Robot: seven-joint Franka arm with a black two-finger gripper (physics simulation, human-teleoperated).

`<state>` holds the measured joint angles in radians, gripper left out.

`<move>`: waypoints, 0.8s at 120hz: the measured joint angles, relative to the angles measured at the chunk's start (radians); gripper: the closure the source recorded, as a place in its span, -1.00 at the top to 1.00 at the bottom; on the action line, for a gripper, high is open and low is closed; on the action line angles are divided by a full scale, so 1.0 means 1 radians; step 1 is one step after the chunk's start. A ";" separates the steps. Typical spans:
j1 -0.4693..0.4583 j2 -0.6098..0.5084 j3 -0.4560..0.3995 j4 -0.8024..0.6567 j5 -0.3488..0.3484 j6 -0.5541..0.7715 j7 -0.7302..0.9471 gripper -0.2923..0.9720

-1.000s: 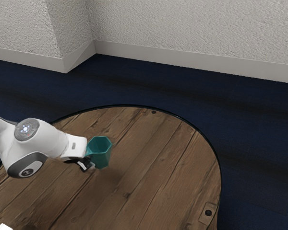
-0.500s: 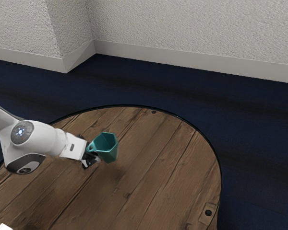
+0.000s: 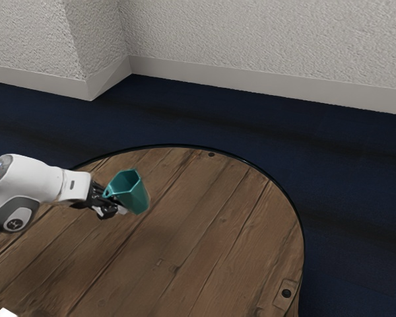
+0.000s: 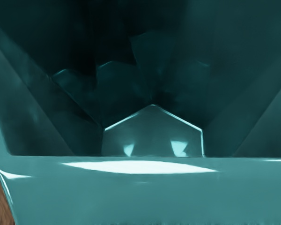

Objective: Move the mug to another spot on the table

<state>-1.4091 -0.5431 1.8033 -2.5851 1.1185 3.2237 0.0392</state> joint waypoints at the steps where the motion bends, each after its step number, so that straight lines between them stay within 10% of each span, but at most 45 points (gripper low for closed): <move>1: -0.004 -0.004 0.006 0.004 0.003 -0.006 0.001 -0.68; 96: -0.159 -0.130 0.171 0.044 0.066 -0.179 0.039 -0.62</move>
<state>-1.5683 -0.6732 1.9745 -2.5409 1.1841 3.0444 0.0778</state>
